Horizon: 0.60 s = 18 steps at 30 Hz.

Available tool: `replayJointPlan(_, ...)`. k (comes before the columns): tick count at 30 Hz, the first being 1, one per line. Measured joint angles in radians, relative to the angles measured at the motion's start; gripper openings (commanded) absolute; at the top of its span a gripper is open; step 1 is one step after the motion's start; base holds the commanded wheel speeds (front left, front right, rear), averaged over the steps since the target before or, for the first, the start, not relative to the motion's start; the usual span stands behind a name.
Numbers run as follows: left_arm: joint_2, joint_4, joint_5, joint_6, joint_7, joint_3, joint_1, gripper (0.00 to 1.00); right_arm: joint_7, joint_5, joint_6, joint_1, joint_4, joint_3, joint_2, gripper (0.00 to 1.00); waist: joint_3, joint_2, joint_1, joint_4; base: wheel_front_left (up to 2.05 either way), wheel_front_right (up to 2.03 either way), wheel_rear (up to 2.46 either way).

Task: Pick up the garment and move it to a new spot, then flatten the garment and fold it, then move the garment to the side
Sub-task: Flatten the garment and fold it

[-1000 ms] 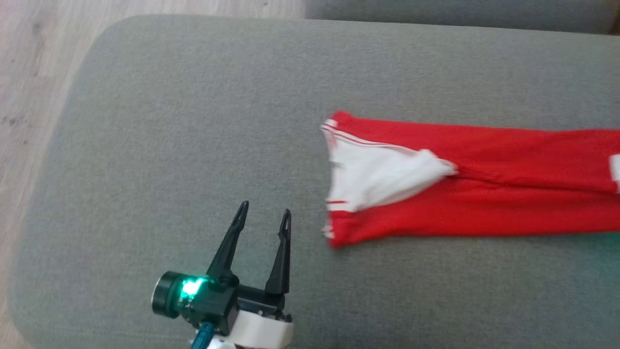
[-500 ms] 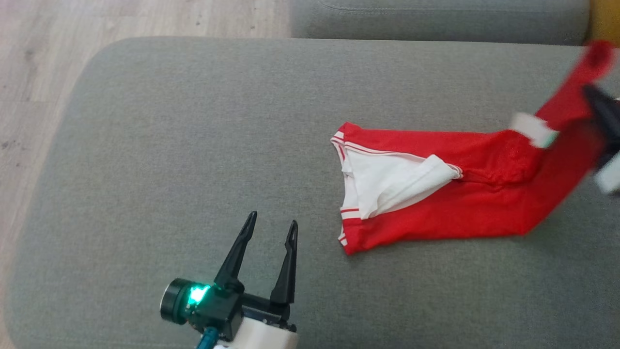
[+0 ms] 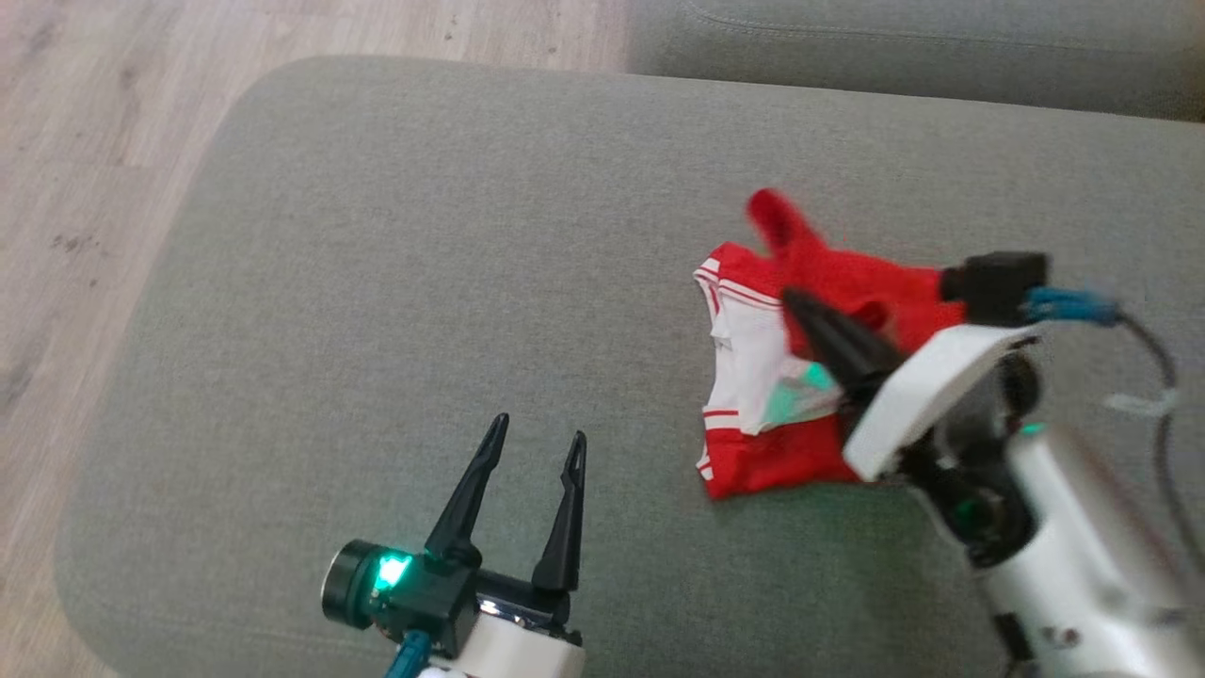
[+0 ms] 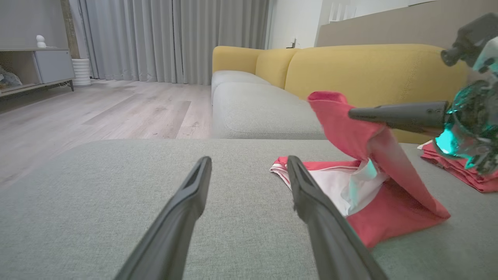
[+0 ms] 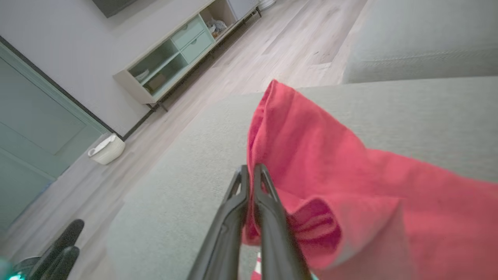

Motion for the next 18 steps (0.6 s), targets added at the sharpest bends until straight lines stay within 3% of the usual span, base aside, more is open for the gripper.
replayJointPlan(1, -0.001, 0.003, 0.002, -0.002, 0.0, 0.0, 0.0, 1.0, 0.0, -0.001, 0.0, 0.0, 0.012, 0.004, 0.025, 0.61, 0.001, 0.0, 0.0, 0.005, 0.0, 0.0, 0.0)
replayJointPlan(2, -0.002, 0.006, 0.008, -0.005, 0.0, 0.0, 0.0, 1.0, -0.001, -0.004, 0.0, 0.0, 0.021, 0.006, 0.045, 1.0, 0.002, 0.0, 0.0, 0.009, 0.0, 0.0, 0.0)
replayJointPlan(8, -0.01, 0.009, 0.016, -0.008, 0.0, 0.007, 0.0, 1.0, -0.062, -0.035, 0.0, -0.01, 0.013, -0.043, 0.066, 1.0, 0.0, 0.0, 0.0, 0.023, 0.0, 0.0, 0.0)
replayJointPlan(14, -0.014, 0.008, 0.017, -0.008, 0.0, 0.037, 0.009, 1.0, -0.164, -0.075, 0.0, 0.0, -0.032, -0.17, -0.01, 1.0, -0.029, 0.0, 0.0, 0.01, 0.0, 0.0, 0.0)
replayJointPlan(18, -0.017, 0.007, 0.027, -0.008, 0.0, 0.065, 0.053, 1.0, -0.263, -0.081, 0.0, 0.105, -0.059, -0.226, -0.04, 1.0, -0.058, 0.0, -0.0001, -0.012, 0.0, 0.0, 0.0)
